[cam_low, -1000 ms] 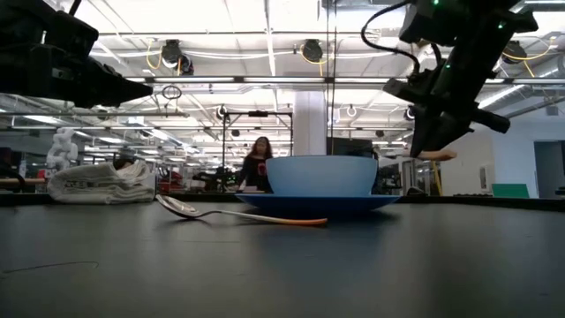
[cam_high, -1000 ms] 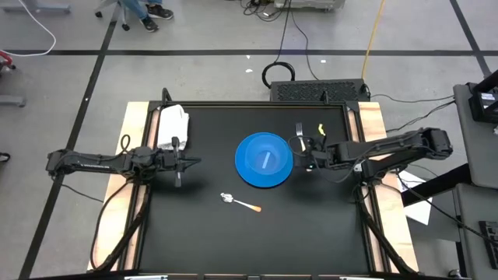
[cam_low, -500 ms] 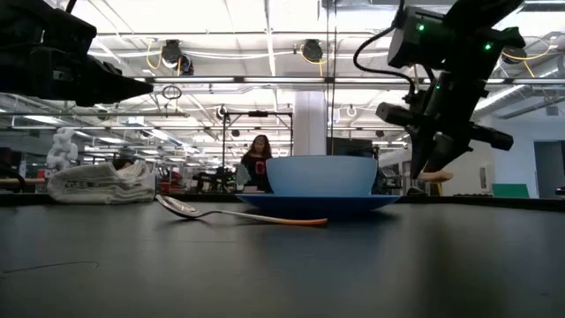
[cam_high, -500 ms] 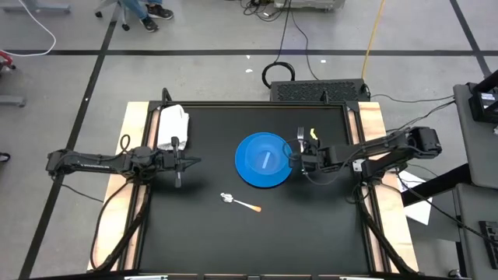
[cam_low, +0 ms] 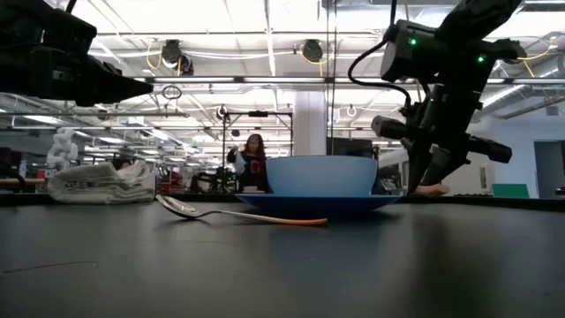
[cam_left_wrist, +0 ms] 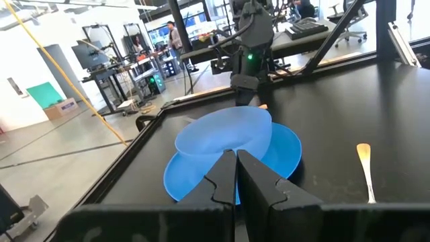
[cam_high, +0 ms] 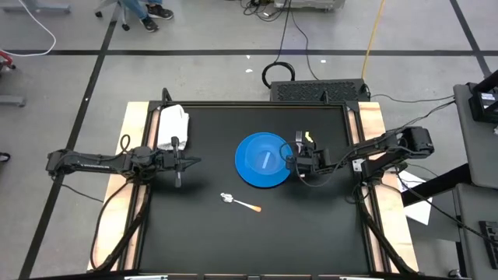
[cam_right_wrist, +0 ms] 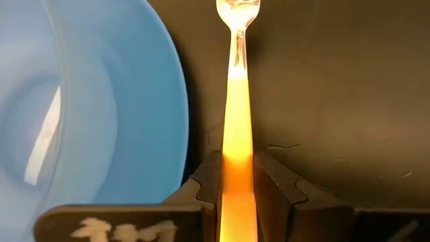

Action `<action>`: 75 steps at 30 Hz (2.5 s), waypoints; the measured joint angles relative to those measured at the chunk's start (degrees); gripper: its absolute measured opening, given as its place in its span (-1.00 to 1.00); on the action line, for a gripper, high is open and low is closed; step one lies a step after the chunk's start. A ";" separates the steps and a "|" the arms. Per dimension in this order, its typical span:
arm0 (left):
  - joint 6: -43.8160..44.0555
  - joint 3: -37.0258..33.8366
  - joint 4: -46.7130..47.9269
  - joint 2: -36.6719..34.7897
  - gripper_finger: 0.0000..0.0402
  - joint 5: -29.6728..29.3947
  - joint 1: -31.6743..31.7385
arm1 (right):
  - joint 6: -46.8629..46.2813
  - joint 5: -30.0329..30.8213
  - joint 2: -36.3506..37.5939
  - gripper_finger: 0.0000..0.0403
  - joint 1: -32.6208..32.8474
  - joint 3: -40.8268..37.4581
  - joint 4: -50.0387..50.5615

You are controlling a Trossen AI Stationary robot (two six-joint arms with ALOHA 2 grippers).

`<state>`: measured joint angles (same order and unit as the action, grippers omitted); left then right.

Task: Set table place
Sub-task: Move the orange fork from the bottom to the right side of the blue plate on the table

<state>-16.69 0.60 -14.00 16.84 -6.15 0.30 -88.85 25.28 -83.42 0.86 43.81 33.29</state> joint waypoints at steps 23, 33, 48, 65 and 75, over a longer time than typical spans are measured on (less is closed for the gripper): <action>0.66 0.00 -0.90 0.01 -0.90 0.02 -0.01 | -5.06 -1.51 0.02 -0.77 0.77 0.00 3.61; 0.66 0.00 -0.86 0.01 -0.90 0.02 -0.02 | -5.01 -1.44 -0.31 -0.77 1.66 -1.07 3.42; 0.63 0.00 -0.83 0.01 -0.90 0.03 -0.02 | -5.02 -1.33 -0.31 -0.77 2.62 -4.00 -0.83; 0.90 0.00 -0.81 0.02 -0.90 0.04 0.00 | -1.56 -1.33 -0.31 -0.77 2.47 -4.00 -2.22; 0.97 0.00 -0.82 0.01 -0.90 0.09 0.00 | -3.52 -0.60 -0.04 -0.77 2.58 -7.95 -8.10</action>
<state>-15.72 0.60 -14.82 16.85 -6.07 0.30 -92.37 24.68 -83.46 3.44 35.86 25.19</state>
